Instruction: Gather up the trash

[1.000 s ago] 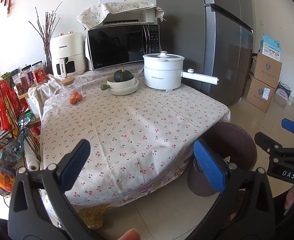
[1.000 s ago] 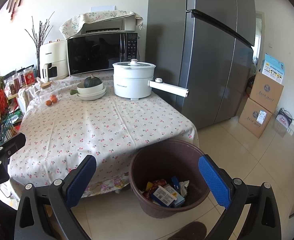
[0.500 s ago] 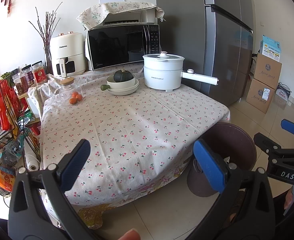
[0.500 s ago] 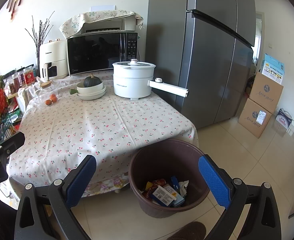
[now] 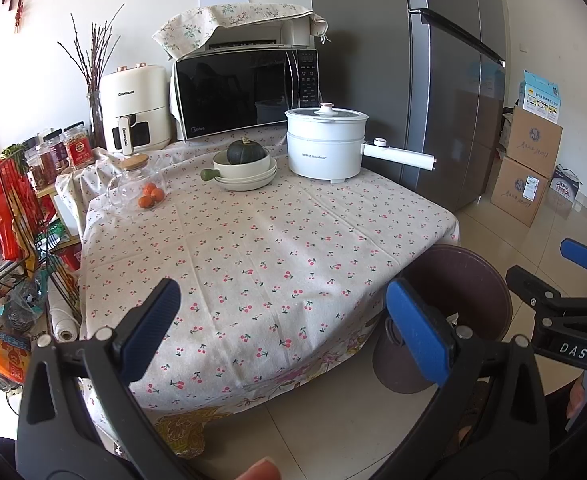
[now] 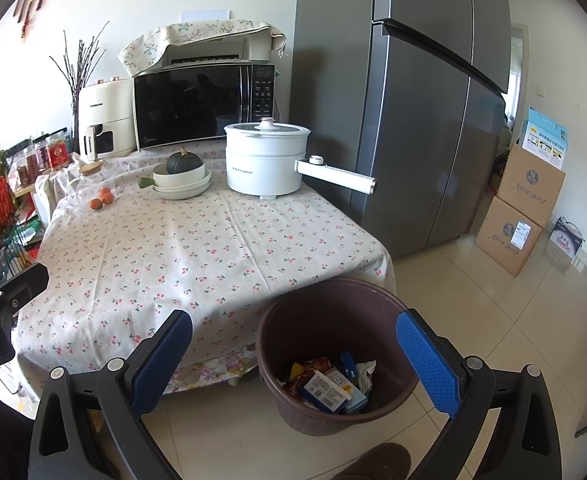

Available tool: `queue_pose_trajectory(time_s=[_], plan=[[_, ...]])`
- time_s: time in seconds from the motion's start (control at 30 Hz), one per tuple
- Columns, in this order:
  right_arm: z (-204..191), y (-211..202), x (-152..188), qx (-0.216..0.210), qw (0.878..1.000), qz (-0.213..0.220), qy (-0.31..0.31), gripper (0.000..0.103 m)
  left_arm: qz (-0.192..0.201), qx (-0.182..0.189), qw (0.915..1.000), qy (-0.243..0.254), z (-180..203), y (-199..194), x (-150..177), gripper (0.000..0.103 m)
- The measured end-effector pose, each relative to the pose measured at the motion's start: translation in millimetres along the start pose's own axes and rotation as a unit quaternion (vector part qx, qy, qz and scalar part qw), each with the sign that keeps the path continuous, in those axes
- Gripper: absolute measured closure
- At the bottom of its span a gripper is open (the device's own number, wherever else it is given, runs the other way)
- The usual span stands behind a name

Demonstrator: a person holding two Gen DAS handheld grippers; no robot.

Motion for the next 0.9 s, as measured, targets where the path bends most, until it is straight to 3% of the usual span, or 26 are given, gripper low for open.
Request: queue_pose_trajectory(time_s=[0.9], plan=[[1.4,1.7,-0.2,-0.002,1.000,0.001,-0.006,0.000,-0.027,-0.005,0.9996,0.007,0.2,11.2,3.5,0.000]])
Point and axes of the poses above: each gripper's, at about its wrist camera, not at the fingertips, and y roughly the way its jaws point, z to its right, x to its underside, the point moved 9 cm from there along y, roughly the way its jaws point, and after that the axes turned 5 degrees about -z, right-handed, at the moved point
